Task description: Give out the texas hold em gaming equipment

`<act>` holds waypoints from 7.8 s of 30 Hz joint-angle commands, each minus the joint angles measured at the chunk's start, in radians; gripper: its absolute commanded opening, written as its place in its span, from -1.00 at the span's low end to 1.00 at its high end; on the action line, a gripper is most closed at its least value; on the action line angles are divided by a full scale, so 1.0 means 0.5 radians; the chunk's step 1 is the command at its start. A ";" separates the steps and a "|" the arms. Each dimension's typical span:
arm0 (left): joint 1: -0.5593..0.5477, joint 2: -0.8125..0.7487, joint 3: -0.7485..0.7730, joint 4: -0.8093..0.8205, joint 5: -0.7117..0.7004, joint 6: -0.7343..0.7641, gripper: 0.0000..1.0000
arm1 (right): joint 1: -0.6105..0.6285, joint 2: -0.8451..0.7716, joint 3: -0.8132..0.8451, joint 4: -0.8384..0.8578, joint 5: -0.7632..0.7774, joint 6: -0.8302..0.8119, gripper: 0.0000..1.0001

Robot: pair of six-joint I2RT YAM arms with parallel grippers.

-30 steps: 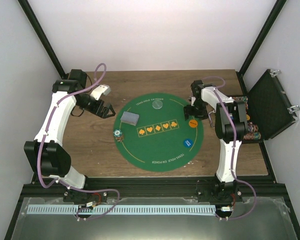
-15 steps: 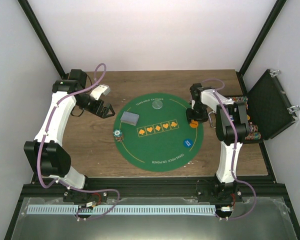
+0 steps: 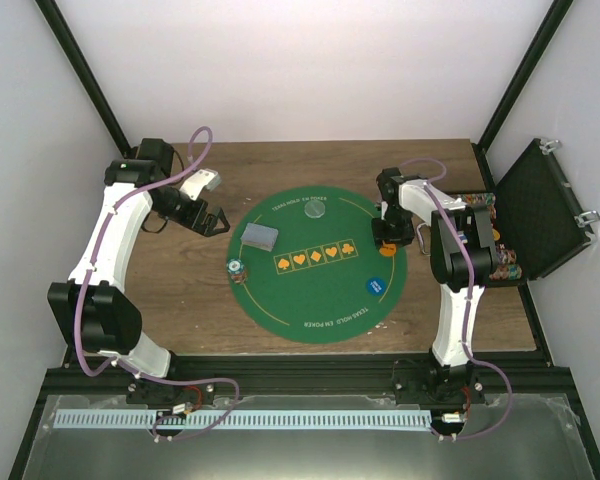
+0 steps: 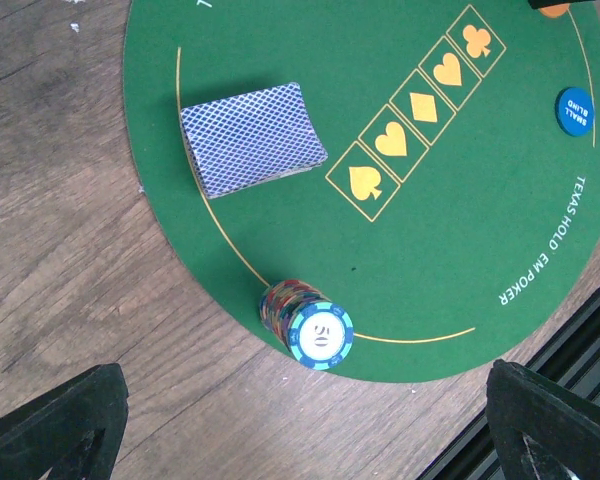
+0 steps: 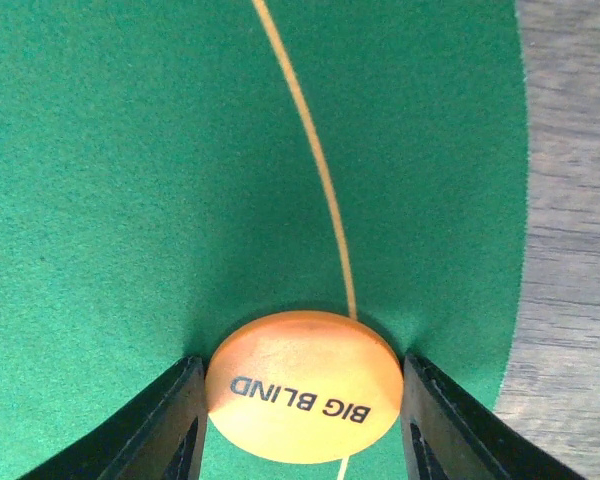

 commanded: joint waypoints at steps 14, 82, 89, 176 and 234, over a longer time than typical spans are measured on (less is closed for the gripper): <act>0.008 -0.022 -0.002 0.001 -0.002 0.008 0.98 | 0.070 -0.174 0.063 -0.133 -0.019 0.059 -0.32; 0.023 -0.141 -0.080 0.064 -0.011 -0.008 0.99 | 1.765 -0.545 0.143 0.169 -0.004 0.072 1.00; 0.018 -0.147 -0.083 0.037 0.004 0.016 0.99 | 1.305 -1.043 -0.053 0.408 -0.375 0.050 1.00; -1.303 0.354 -0.214 0.111 -0.704 0.115 -1.00 | -0.154 -1.390 -0.623 0.652 -0.659 0.218 1.00; -1.727 0.468 0.006 0.121 -0.393 0.260 0.67 | -0.306 -1.517 -0.102 0.377 -0.714 0.061 1.00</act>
